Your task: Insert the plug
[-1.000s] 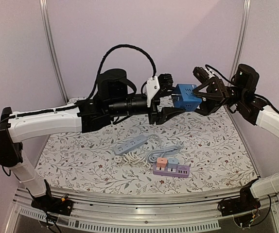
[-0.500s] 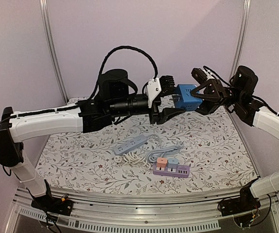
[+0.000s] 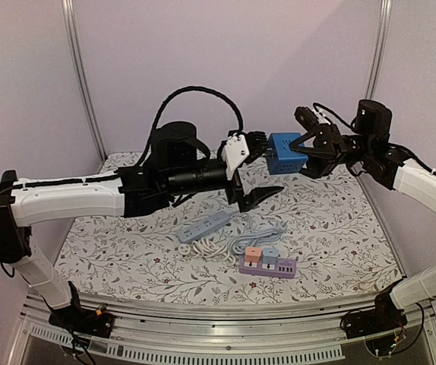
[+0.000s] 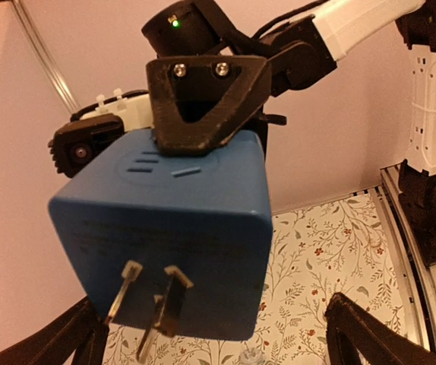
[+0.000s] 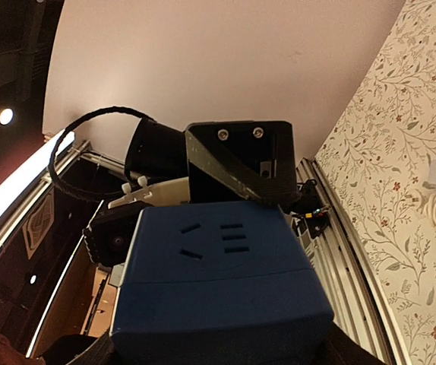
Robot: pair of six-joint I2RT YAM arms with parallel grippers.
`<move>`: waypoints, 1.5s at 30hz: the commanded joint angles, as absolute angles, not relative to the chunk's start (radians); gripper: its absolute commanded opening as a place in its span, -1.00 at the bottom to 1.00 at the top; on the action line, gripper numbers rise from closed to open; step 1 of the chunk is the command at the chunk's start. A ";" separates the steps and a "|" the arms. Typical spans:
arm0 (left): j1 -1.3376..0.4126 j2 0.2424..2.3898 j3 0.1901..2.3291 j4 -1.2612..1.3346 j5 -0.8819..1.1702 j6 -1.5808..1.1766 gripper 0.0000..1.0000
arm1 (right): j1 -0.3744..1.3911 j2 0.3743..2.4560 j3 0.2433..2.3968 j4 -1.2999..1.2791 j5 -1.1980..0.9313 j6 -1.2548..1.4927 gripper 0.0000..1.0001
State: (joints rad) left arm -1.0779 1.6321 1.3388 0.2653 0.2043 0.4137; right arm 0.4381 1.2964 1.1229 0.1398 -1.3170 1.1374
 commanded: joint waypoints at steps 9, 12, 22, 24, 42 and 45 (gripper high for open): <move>-1.083 1.335 1.082 0.143 0.014 0.323 0.99 | 0.432 1.369 1.315 -0.287 -0.994 0.444 -1.00; -1.083 1.286 1.061 0.075 -0.056 0.307 0.99 | 0.431 1.406 1.374 -0.341 -0.961 0.327 -1.00; -1.064 1.227 1.045 -0.164 -0.281 0.259 0.99 | 0.432 1.435 1.446 -0.431 -0.782 0.054 -1.00; -1.050 1.266 1.079 -0.257 -0.293 0.239 0.97 | 0.433 1.417 1.439 -0.445 -0.733 0.029 -1.00; -0.867 1.801 1.519 -0.723 -0.086 0.111 0.75 | 0.445 1.166 1.239 -0.510 -0.440 0.058 -1.00; -0.837 1.890 1.604 -0.771 -0.043 0.124 0.71 | 0.454 1.128 1.208 -0.519 -0.433 0.076 -1.00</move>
